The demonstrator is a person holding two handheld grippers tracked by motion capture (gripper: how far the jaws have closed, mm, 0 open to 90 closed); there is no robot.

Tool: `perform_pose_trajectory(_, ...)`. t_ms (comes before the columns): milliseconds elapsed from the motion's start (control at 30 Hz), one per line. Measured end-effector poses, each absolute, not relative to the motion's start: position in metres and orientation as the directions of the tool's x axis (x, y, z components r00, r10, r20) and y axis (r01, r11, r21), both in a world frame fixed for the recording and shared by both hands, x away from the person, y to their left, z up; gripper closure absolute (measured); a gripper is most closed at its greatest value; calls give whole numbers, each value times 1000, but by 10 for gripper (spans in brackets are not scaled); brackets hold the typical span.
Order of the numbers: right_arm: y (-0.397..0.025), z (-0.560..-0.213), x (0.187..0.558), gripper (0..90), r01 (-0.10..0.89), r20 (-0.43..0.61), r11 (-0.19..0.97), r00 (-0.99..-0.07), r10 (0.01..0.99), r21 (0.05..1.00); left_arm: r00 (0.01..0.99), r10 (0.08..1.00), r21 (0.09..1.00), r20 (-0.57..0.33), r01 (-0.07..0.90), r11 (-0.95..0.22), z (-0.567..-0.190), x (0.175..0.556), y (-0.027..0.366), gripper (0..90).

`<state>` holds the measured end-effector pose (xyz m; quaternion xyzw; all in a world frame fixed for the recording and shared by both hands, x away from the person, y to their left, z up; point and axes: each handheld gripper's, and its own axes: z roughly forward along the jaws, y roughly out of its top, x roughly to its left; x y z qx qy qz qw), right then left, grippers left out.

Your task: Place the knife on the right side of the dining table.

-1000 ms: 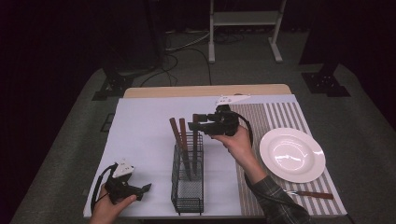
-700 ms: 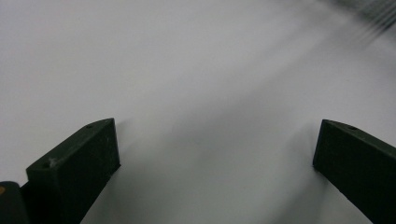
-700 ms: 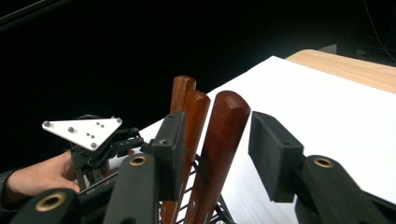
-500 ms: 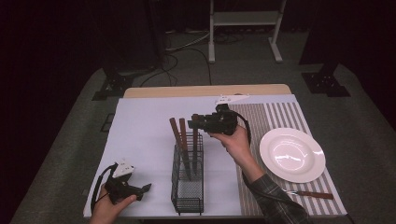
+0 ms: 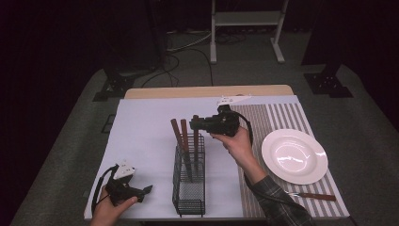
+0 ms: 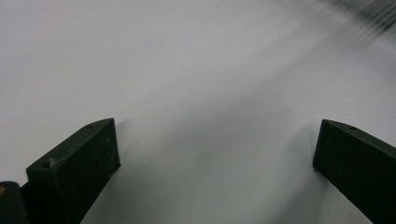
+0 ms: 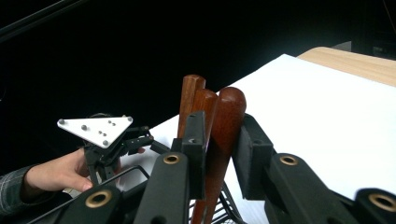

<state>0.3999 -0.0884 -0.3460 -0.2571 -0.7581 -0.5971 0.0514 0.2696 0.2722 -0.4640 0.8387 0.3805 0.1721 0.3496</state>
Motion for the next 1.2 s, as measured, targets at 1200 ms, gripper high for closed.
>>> perform_pose_trajectory(1200, -105, -310, 390, 798, 435, 399, 84, -876, 272, 897, 650, 759, 719, 21, 518, -463, -464, 270, 272, 0)
